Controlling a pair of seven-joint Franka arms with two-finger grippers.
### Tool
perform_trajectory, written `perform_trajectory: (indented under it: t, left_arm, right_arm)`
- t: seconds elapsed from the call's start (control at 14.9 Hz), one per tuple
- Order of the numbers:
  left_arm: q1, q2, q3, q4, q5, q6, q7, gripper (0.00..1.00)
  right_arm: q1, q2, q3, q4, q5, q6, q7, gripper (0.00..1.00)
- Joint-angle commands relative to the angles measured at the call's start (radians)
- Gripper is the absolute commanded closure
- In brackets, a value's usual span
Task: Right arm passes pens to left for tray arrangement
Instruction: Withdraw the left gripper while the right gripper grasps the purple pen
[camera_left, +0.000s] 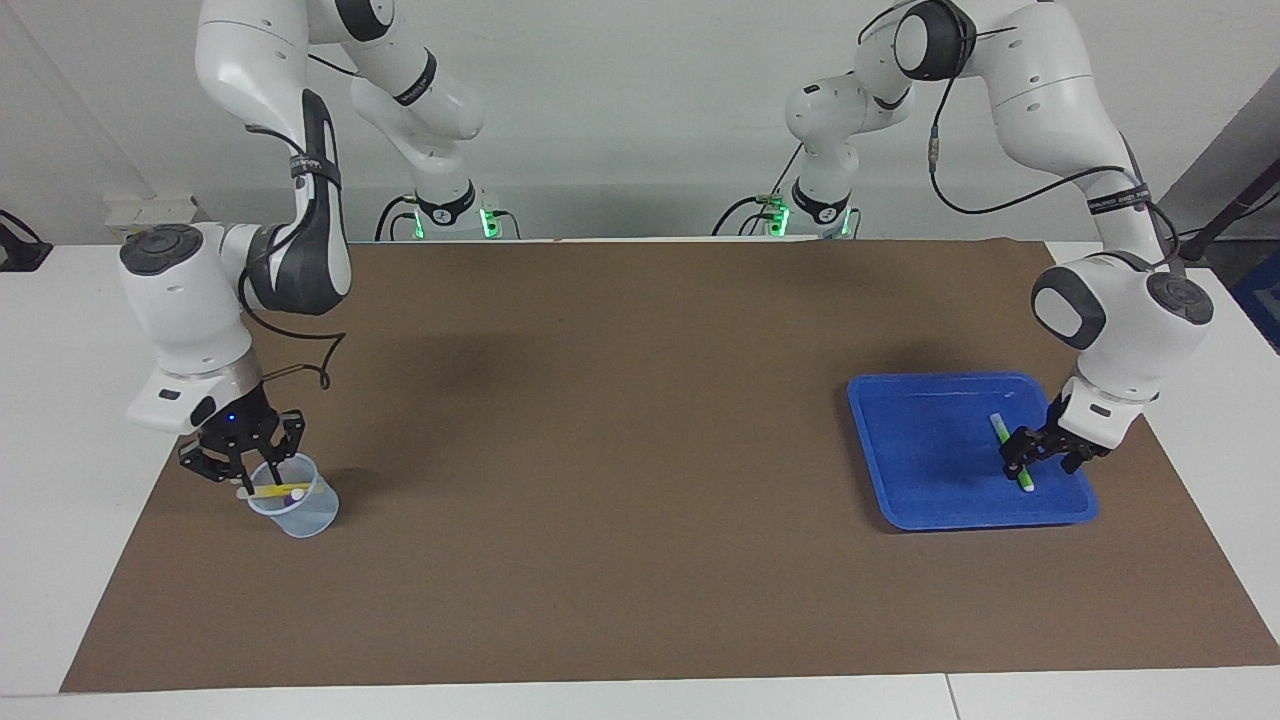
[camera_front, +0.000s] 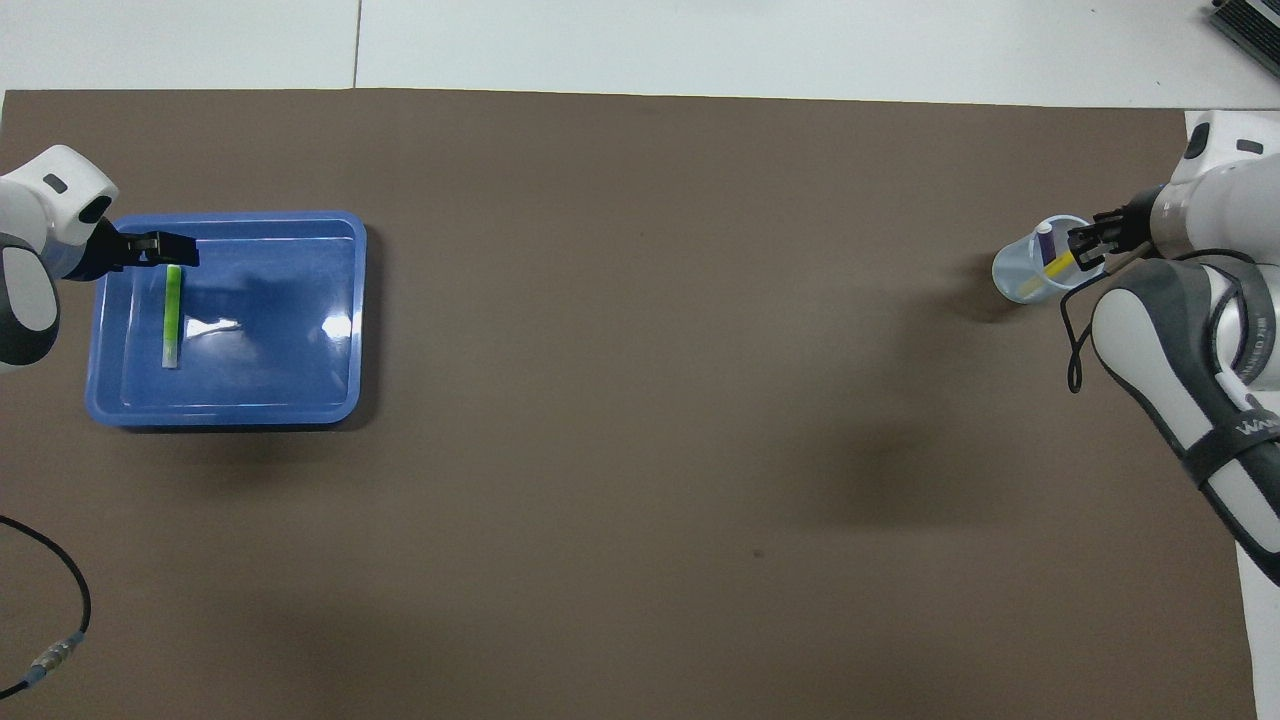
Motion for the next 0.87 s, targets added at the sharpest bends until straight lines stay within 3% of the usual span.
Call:
perform_trajectory:
  t: [0.0, 0.47, 0.8]
  left_arm:
    - [-0.015, -0.045, 0.011, 0.014, -0.021, -0.08, -0.005, 0.0]
    - [-0.044, -0.171, 0.011, -0.006, -0.021, -0.232, -0.051, 0.0]
    - [-0.044, -0.292, 0.012, -0.037, -0.02, -0.369, -0.05, 0.0]
  right_arm:
    - [-0.007, 0.003, 0.01, 0.01, -0.007, 0.024, -0.012, 0.69]
    - [0.061, 0.011, 0.03, 0.005, 0.037, 0.053, -0.016, 0.69]
    - [0.047, 0.011, 0.025, -0.027, 0.025, 0.118, -0.184, 0.69]
